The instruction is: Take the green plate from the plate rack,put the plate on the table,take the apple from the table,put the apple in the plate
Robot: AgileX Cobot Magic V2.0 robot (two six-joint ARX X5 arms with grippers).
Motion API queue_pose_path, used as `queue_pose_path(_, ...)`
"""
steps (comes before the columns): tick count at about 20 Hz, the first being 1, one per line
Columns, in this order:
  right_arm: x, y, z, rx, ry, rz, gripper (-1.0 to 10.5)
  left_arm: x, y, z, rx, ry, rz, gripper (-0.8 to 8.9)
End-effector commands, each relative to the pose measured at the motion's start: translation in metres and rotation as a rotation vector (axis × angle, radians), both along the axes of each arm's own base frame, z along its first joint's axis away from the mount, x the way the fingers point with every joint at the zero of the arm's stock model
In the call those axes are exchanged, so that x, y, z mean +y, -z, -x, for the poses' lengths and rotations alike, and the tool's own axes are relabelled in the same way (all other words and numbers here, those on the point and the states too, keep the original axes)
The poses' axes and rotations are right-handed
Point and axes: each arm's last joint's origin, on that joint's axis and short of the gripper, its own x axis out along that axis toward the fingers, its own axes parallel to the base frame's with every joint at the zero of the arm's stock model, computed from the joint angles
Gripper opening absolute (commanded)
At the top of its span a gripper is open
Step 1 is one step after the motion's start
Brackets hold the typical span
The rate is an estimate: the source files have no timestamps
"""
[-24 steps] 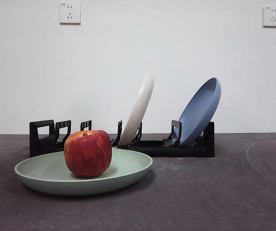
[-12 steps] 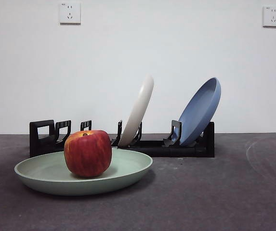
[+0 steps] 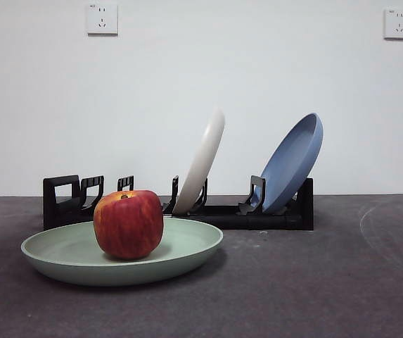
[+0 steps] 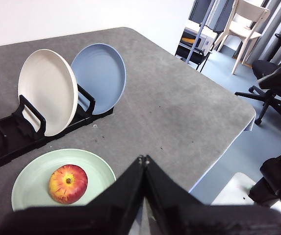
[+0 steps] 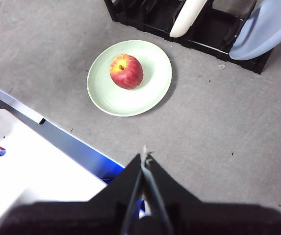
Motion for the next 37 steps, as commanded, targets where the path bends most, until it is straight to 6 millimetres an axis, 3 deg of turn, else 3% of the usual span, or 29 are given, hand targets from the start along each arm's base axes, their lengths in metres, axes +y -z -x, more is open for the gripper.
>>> queue_pose_path(1, 0.001, 0.004, 0.000, 0.027, 0.010, 0.024, 0.0, -0.004, 0.002, -0.003, 0.016, 0.001, -0.006, -0.04)
queue_pose_path(8, 0.002, 0.004, -0.001, 0.030, 0.011, 0.028, 0.0, -0.021, 0.007, -0.020, 0.067, -0.012, -0.066, -0.04)
queue_pose_path(13, 0.002, 0.004, -0.001, 0.029, 0.011, 0.028, 0.0, 0.005, 0.003, -0.030, 0.059, -0.225, 0.015, -0.04)
queue_pose_path(16, 0.002, 0.004, -0.001, 0.030, 0.011, 0.029, 0.0, 0.022, 0.009, -0.032, -0.084, -0.361, 0.105, -0.04)
queue_pose_path(18, 0.002, 0.004, -0.001, 0.030, 0.011, 0.029, 0.0, 0.028, 0.028, -0.033, -0.240, -0.387, 0.152, -0.04)
queue_pose_path(22, 0.002, 0.004, -0.001, 0.030, 0.011, 0.029, 0.0, 0.035, 0.091, -0.029, -0.483, -0.441, 0.171, -0.04)
queue_pose_path(29, 0.002, 0.004, -0.001, 0.030, 0.011, 0.029, 0.0, 0.040, 0.194, -0.041, -0.488, -0.507, 0.019, -0.04)
queue_pose_path(34, 0.002, 0.004, -0.001, 0.030, 0.011, 0.029, 0.0, 0.042, 0.237, -0.050, -0.500, -0.585, 0.012, -0.04)
queue_pose_path(37, 0.002, 0.004, -0.001, 0.028, 0.013, 0.031, 0.0, 0.043, 0.242, -0.050, -0.458, -0.609, -0.011, -0.04)
